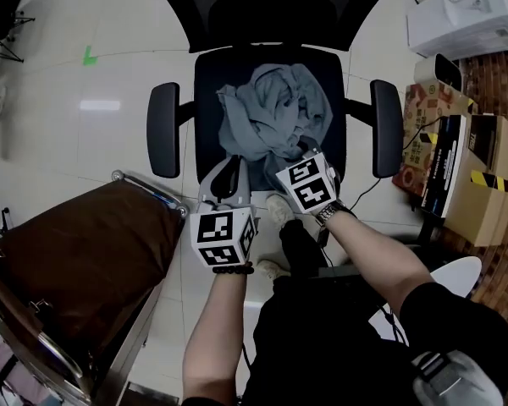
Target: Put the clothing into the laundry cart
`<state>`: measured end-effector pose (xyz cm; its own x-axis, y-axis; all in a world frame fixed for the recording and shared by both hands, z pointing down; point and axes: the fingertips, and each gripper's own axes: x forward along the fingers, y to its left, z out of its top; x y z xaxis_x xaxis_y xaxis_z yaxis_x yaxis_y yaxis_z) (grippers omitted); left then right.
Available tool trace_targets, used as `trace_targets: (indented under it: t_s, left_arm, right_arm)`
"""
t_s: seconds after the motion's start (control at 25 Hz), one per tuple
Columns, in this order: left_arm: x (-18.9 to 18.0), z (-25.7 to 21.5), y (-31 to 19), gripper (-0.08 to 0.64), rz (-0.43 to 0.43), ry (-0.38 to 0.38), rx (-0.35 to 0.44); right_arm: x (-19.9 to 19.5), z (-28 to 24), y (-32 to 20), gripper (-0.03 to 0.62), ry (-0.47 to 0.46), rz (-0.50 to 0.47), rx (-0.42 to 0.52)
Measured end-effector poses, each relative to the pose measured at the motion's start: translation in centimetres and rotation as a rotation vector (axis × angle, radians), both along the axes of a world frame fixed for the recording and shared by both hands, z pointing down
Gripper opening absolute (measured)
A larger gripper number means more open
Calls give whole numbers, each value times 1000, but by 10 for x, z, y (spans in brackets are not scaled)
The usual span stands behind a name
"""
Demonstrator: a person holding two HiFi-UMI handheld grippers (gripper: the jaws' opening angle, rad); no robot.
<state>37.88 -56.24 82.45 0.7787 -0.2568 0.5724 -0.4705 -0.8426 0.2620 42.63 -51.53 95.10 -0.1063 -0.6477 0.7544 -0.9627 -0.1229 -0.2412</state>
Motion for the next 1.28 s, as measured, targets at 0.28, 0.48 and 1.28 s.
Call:
trace_targets:
  t_s: [0.28, 0.48, 1.28]
  left_arm:
    - [-27, -61, 7, 23, -13, 41, 59]
    - [-50, -107, 26, 23, -12, 84, 104]
    - [-185, -233, 169, 23, -148, 267, 294]
  right_arm:
    - [-4, -95, 4, 101, 54, 17, 117]
    - [-16, -165, 17, 100, 105, 23, 202]
    - [-134, -400, 139, 100, 282, -147, 638]
